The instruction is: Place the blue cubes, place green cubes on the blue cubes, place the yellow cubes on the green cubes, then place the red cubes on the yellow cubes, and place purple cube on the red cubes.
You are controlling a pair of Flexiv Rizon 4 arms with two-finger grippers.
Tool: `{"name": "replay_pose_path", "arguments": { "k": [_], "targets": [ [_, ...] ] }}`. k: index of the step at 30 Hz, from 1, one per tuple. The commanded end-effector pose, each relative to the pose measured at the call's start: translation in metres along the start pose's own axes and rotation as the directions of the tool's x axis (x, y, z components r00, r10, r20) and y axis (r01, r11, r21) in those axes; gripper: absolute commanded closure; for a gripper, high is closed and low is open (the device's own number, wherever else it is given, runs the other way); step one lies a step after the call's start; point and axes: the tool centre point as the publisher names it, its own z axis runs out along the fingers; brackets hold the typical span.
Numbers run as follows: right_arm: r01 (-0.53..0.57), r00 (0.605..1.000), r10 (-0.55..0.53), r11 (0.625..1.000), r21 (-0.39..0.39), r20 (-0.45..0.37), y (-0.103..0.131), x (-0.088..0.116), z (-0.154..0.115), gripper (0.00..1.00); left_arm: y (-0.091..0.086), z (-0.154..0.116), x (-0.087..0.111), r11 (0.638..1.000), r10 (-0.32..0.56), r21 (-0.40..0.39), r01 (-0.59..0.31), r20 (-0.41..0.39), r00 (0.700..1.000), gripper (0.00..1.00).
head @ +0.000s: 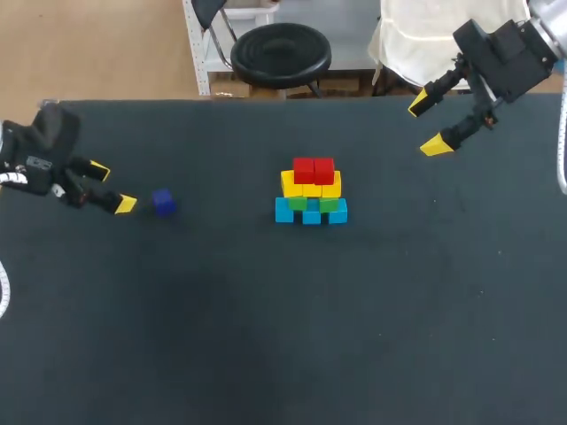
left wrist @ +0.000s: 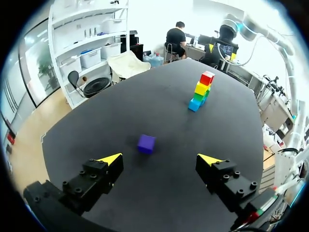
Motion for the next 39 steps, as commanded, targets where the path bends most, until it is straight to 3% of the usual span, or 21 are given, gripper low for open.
{"name": "replay_pose_path", "arguments": {
  "k": [1, 8, 13, 16, 19, 31, 36, 39],
  "targets": [
    [0.000, 1.000, 0.000, 1.000, 0.001, 0.000, 0.000, 0.000, 0.000, 0.00, -0.001, -0.001, 0.000, 1.000, -0.001, -0.006, 0.001, -0.006, 1.000, 0.00],
    [0.000, 1.000, 0.000, 1.000, 0.001, 0.000, 0.000, 0.000, 0.000, 0.00, -0.001, -0.001, 0.000, 1.000, -0.001, -0.006, 0.001, -0.006, 1.000, 0.00],
    [0.000, 1.000, 0.000, 1.000, 0.001, 0.000, 0.000, 0.000, 0.000, 0.00, -0.011, 0.005, 0.002, 0.981, 0.180, 0.054, -0.186, 0.097, 0.979, 0.00],
    [0.000, 1.000, 0.000, 1.000, 0.001, 0.000, 0.000, 0.000, 0.000, 0.00, -0.012, 0.006, 0.007, 0.972, 0.224, 0.049, -0.230, 0.096, 0.970, 0.00],
    [0.000, 1.000, 0.000, 1.000, 0.001, 0.000, 0.000, 0.000, 0.000, 0.00, -0.015, 0.010, 0.013, 0.961, 0.276, 0.001, -0.276, 0.029, 0.961, 0.00],
    [0.000, 1.000, 0.000, 1.000, 0.001, 0.000, 0.000, 0.000, 0.000, 0.00, -0.016, 0.040, 0.021, 0.973, 0.229, -0.041, -0.228, 0.007, 0.973, 0.00],
    [0.000, 1.000, 0.000, 1.000, 0.001, 0.000, 0.000, 0.000, 0.000, 0.00, -0.019, 0.047, 0.015, 0.960, 0.280, -0.022, -0.279, 0.048, 0.959, 0.00],
    [0.000, 1.000, 0.000, 1.000, 0.001, 0.000, 0.000, 0.000, 0.000, 0.00, -0.020, 0.054, 0.014, 0.951, 0.309, -0.011, -0.308, 0.033, 0.951, 0.00]
  ]
}}
